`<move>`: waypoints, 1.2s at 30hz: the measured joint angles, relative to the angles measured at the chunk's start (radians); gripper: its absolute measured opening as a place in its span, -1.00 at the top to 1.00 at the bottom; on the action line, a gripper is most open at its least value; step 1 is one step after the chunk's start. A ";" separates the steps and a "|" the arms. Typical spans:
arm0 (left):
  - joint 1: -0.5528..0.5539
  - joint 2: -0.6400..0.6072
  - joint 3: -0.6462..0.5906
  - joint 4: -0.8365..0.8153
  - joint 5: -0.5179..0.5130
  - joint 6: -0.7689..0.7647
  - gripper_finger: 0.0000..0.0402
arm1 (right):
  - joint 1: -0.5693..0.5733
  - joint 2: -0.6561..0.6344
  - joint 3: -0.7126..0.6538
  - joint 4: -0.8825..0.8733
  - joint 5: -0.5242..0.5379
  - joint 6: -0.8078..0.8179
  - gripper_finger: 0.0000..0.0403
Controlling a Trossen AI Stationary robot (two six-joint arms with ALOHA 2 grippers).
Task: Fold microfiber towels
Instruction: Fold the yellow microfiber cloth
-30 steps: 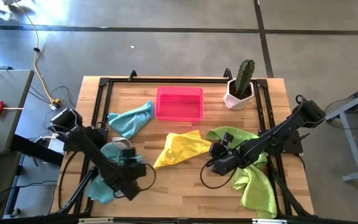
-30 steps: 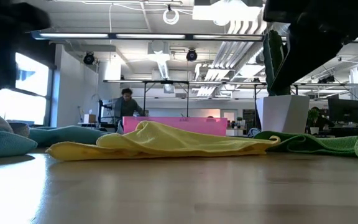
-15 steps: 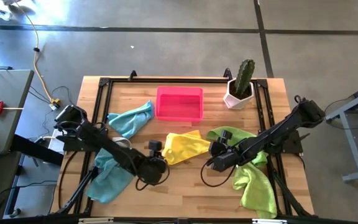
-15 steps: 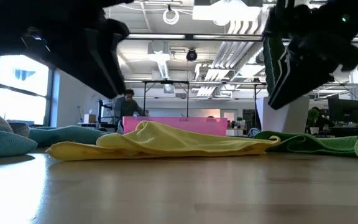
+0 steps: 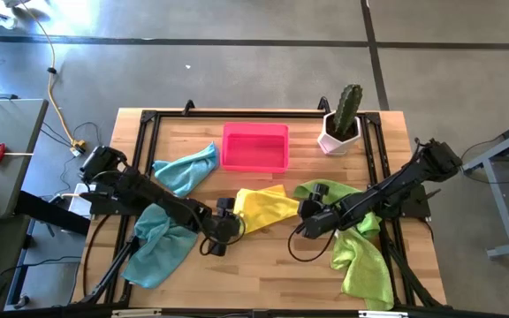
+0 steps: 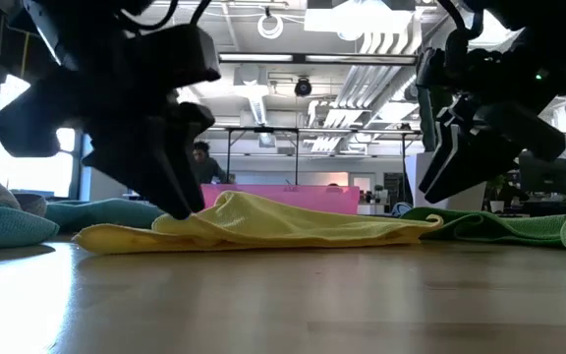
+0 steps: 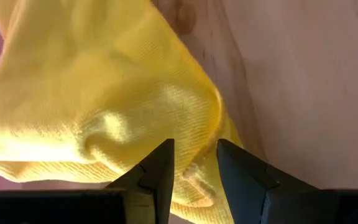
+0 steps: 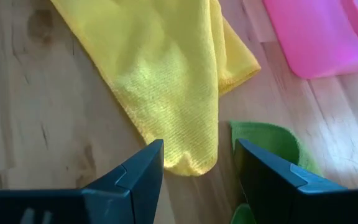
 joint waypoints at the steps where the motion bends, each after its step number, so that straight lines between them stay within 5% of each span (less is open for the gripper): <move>1: 0.006 0.000 -0.010 0.012 0.012 -0.001 0.44 | -0.005 0.000 0.000 0.007 0.000 -0.011 0.05; 8: 0.017 0.000 -0.035 0.023 0.174 -0.008 0.44 | -0.032 0.000 0.000 0.032 -0.016 -0.063 0.05; 15: 0.018 0.000 -0.035 0.033 0.135 -0.009 0.50 | -0.062 0.000 0.000 0.033 -0.017 -0.106 0.05; 25: 0.018 0.000 -0.035 0.050 0.115 -0.010 0.98 | -0.067 0.000 0.000 0.044 -0.018 -0.159 0.05; 36: 0.017 0.000 0.009 0.049 0.114 -0.071 0.99 | -0.067 0.000 0.000 0.159 -0.073 -0.339 0.05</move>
